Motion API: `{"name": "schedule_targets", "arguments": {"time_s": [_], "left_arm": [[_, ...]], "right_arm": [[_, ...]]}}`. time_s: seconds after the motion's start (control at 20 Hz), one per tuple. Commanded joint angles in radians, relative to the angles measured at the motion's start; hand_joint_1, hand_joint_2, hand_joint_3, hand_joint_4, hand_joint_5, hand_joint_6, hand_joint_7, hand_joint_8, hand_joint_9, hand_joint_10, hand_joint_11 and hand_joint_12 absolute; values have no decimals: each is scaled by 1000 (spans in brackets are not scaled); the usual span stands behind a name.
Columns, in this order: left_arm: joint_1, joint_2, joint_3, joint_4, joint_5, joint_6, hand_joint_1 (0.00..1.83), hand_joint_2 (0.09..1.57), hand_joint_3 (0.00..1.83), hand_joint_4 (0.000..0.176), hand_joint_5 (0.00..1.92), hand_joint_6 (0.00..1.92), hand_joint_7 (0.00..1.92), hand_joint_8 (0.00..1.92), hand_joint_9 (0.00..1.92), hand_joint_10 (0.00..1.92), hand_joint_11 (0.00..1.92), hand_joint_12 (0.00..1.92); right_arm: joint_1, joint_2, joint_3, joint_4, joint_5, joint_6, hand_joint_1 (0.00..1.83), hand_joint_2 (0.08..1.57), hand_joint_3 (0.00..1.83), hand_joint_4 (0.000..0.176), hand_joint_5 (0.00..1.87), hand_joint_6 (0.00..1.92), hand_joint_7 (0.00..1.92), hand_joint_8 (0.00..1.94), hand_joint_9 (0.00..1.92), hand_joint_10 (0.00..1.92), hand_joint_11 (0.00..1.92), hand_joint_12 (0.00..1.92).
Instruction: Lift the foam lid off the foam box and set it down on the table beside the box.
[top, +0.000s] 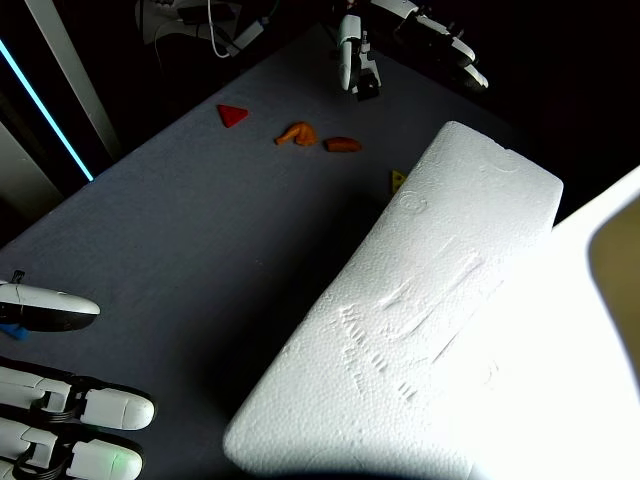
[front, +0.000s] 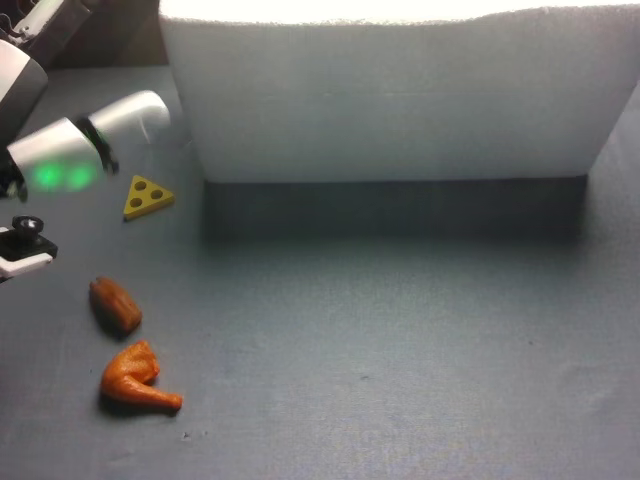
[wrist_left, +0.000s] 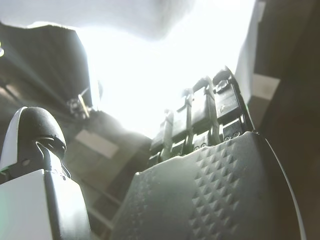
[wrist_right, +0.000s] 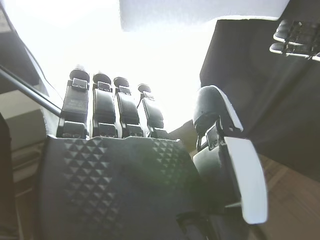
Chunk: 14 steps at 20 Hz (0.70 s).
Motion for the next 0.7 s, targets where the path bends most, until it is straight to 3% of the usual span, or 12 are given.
{"name": "schedule_targets", "arguments": {"time_s": [0.0,0.2,0.25,0.3,0.35,0.65], "left_arm": [[-5,0,5,-15,-135,-6,452,1345,22,49,0,0,0,0,0,0,0,0],[-13,-7,7,-20,-145,-9,478,1362,16,57,0,0,0,0,0,0,0,0],[-14,-11,9,-23,-147,-9,481,1367,16,50,0,0,0,0,0,0,0,0],[-16,-15,11,-26,-148,-11,484,1369,15,54,0,0,0,0,0,0,0,0],[-21,-21,17,-28,-148,-14,474,1364,11,70,0,0,0,0,0,0,0,0],[-40,-32,45,-31,-111,-13,473,1352,0,68,0,0,0,0,0,0,14,14]], "right_arm": [[6,1,11,9,130,11,363,1467,37,0,0,0,0,0,0,0,0,0],[11,-17,19,14,147,22,412,1471,10,0,0,0,0,0,0,0,0,0],[13,-21,21,15,150,23,409,1462,5,0,0,0,0,0,0,0,0,0],[15,-24,24,16,153,26,425,1446,0,0,0,0,0,0,0,0,0,0],[18,-29,28,16,156,29,441,1435,0,0,0,0,0,0,0,0,0,0],[53,-34,56,20,140,30,447,1408,0,0,0,0,0,0,0,0,0,0]]}}
